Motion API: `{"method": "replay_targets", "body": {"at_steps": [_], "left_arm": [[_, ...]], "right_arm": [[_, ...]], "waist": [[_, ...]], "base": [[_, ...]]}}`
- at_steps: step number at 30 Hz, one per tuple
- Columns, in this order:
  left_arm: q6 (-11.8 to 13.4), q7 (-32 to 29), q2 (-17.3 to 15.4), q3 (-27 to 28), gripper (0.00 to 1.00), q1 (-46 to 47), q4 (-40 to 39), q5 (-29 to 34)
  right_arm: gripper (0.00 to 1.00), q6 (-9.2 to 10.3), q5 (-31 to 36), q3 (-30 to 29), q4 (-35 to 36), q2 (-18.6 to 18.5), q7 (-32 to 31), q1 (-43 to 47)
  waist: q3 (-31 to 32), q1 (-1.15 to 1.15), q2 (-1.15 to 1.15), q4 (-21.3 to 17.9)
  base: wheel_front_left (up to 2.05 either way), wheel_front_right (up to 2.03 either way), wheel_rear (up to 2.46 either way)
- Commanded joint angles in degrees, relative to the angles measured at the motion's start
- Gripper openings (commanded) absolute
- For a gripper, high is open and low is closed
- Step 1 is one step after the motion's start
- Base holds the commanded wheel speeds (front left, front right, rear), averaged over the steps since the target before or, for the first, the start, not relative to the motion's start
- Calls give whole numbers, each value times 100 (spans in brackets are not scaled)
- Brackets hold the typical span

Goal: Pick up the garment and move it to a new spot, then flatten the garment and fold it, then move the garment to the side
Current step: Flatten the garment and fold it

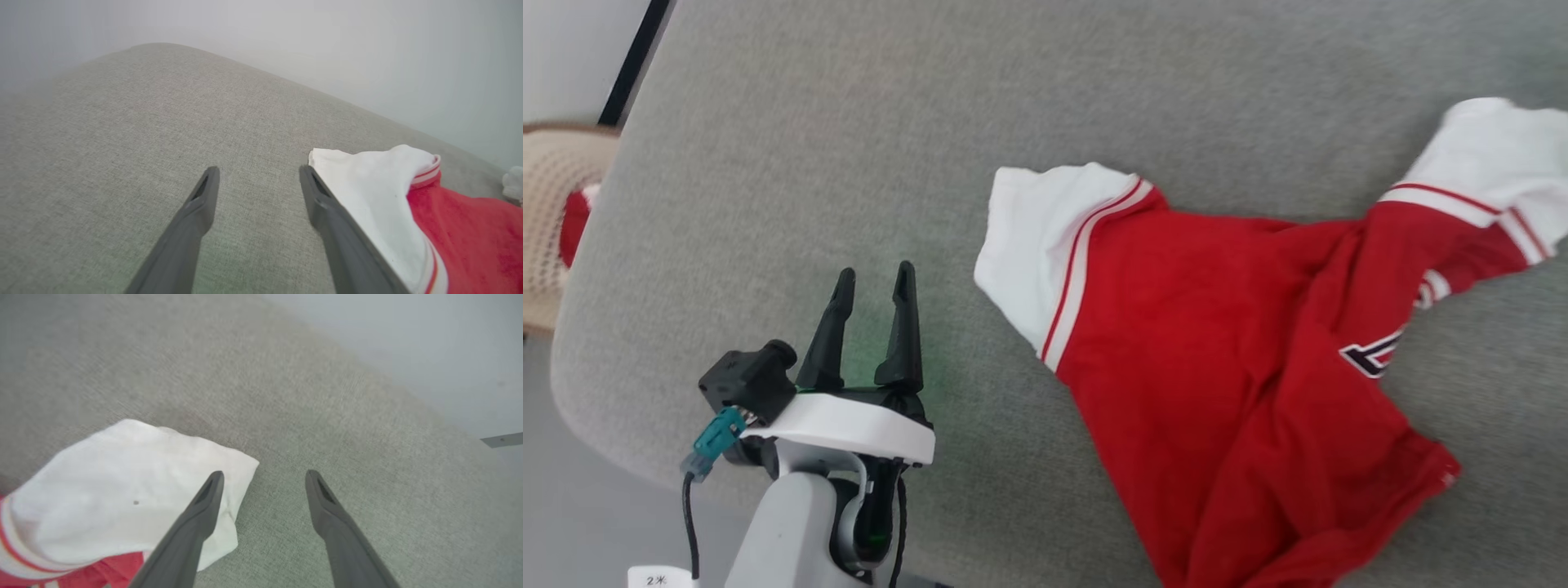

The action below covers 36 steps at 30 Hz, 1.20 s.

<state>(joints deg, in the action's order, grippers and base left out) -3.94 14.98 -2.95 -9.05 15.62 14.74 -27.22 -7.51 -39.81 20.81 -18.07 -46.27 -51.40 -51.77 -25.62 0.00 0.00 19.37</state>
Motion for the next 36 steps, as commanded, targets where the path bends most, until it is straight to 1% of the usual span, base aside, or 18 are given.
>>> {"method": "replay_targets", "body": {"at_steps": [1, 5, 10, 11, 12, 13, 14, 21, 26, 27, 30, 33, 34, 36], "left_arm": [[39, 28, 1, -30, 100, 100, -20, -26], [76, 28, -2, -152, 100, 174, -55, -135], [123, 28, -4, -223, 100, 220, -91, -214], [132, 28, -4, -223, 100, 235, -88, -215], [131, 28, -3, -226, 100, 259, -82, -214], [132, 28, -2, -229, 100, 282, -72, -205], [133, 28, -2, -229, 100, 301, -66, -191], [96, 28, -5, -94, 100, 313, -14, -4], [38, 28, -4, 119, 100, 202, 33, 229], [38, 28, -4, 119, 100, 202, 33, 229], [-14, 28, -6, 261, 100, 141, 50, 372], [-58, 28, -6, 392, 100, 51, 56, 513], [-77, 28, -5, 480, 100, -3, 61, 569], [-106, 28, -6, 542, 100, -61, 71, 646]], "right_arm": [[100, 4, -55, 77, -94, -3, -109, -94], [100, 4, -277, 372, -491, 60, -605, -420], [100, 3, -527, 786, -709, 156, -1159, -430], [75, 1, -590, 874, -703, 170, -1264, -414], [44, 1, -648, 924, -699, 180, -1319, -391], [11, 1, -687, 972, -681, 189, -1349, -385], [0, 1, -727, 1009, -666, 192, -1343, -381], [0, 2, -998, 1013, -279, 190, -604, -469], [0, 3, -1286, 1116, 178, 10, -225, -362], [0, 3, -1286, 1116, 178, 10, -225, -362], [0, 3, -1512, 1181, 509, -121, -104, -116], [0, 3, -1713, 1193, 866, -353, 41, 254], [0, 3, -1848, 1185, 1083, -478, 142, 574], [0, 3, -1999, 1135, 1275, -597, 240, 902]], "waist": [[-197, 0, 0, 178], [-352, 0, 0, 276], [-452, 0, 0, 296], [-467, 0, 0, 289], [-476, 0, 0, 283], [-481, 0, 0, 276], [-480, 0, 0, 264], [-296, 0, 0, 60], [-6, 0, 0, -238], [-6, 0, 0, -238], [186, 0, 0, -439], [373, 0, 0, -648], [480, 0, 0, -795], [568, 0, 0, -925]], "base": [[0, 0, 0], [0, 0, 0], [0, 0, 0], [0, 0, 0], [0, 0, 0], [0, 0, 0], [0, 0, 0], [0, 0, 0], [0, 0, 0], [0, 0, 0], [0, 0, 0], [0, 0, 0], [0, 0, 0], [0, 0, 0]]}}
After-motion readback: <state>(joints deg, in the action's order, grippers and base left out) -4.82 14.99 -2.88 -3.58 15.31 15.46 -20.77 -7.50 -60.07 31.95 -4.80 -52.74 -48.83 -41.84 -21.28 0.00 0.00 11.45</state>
